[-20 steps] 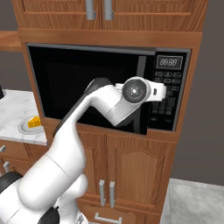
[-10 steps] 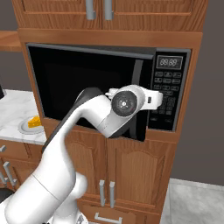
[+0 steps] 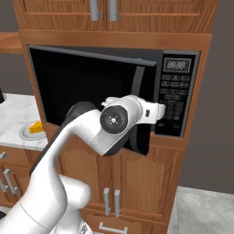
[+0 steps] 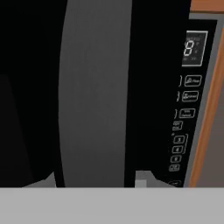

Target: Pick the cheese from the counter and place it in the microwave. Then turn on the microwave.

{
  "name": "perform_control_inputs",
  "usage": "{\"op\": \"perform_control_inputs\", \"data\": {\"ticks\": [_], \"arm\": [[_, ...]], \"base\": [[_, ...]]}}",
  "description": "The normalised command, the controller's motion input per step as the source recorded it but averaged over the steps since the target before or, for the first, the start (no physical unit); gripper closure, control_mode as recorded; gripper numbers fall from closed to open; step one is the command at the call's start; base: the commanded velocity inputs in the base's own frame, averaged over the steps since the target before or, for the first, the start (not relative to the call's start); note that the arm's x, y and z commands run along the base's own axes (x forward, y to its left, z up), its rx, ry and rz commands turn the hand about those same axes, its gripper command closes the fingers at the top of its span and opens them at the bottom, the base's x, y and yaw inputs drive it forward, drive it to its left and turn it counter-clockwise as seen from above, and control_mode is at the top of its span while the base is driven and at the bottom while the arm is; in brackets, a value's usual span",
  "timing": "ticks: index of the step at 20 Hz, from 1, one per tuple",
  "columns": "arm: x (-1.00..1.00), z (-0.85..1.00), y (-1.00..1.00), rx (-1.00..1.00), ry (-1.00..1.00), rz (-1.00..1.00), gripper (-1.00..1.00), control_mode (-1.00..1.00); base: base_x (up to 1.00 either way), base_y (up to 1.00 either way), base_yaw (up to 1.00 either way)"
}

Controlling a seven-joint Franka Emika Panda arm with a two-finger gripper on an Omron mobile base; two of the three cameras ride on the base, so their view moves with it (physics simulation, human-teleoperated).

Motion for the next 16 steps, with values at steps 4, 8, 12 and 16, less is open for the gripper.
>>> {"op": "perform_control_inputs", "data": {"ticks": [4, 8, 12, 16], "arm": [[-0.45, 0.00, 0.00, 0.00, 0.00, -0.07, 1.00, -1.00], [-0.47, 0.00, 0.00, 0.00, 0.00, -0.08, 1.00, -1.00], [-0.46, 0.00, 0.00, 0.00, 0.00, -0.08, 1.00, -1.00], [-0.45, 0.00, 0.00, 0.00, 0.00, -0.08, 1.00, -1.00]], "base": [[0.00, 0.00, 0.00], [0.00, 0.00, 0.00], [0.00, 0.00, 0.00], [0.00, 0.00, 0.00]]}}
